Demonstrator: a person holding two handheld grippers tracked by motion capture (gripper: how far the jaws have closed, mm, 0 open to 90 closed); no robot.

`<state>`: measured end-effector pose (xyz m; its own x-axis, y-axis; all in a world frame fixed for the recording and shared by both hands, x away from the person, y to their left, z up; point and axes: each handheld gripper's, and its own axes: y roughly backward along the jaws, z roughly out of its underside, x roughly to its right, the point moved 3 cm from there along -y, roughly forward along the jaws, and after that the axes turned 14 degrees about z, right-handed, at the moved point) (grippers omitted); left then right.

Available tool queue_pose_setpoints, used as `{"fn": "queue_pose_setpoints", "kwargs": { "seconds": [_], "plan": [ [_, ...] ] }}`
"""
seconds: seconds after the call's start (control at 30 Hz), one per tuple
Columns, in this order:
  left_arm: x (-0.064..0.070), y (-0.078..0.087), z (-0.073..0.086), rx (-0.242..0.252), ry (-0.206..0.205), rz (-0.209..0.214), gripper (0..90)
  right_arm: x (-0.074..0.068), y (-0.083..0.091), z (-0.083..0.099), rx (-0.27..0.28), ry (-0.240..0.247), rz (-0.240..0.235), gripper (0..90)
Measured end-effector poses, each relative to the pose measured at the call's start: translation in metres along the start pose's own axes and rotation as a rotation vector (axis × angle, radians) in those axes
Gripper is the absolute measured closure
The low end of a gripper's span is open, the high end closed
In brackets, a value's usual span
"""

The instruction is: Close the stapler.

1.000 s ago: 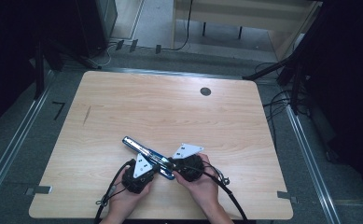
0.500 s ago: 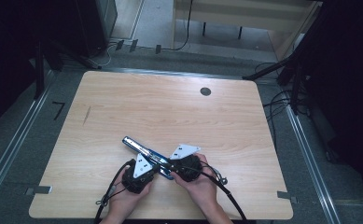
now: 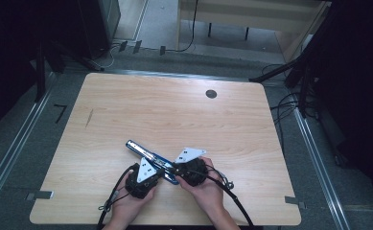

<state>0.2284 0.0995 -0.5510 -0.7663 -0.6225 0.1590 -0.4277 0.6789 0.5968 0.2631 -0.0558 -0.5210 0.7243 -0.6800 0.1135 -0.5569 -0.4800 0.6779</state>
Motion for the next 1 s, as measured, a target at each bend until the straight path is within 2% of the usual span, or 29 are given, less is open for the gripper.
{"fn": "queue_pose_setpoints", "kwargs": {
  "seconds": [1.0],
  "plan": [
    [-0.0003,0.0001,0.0,0.0,-0.001,0.001,90.0,0.0018,0.0016,0.0,-0.004,-0.004,-0.012,79.1]
  ]
}}
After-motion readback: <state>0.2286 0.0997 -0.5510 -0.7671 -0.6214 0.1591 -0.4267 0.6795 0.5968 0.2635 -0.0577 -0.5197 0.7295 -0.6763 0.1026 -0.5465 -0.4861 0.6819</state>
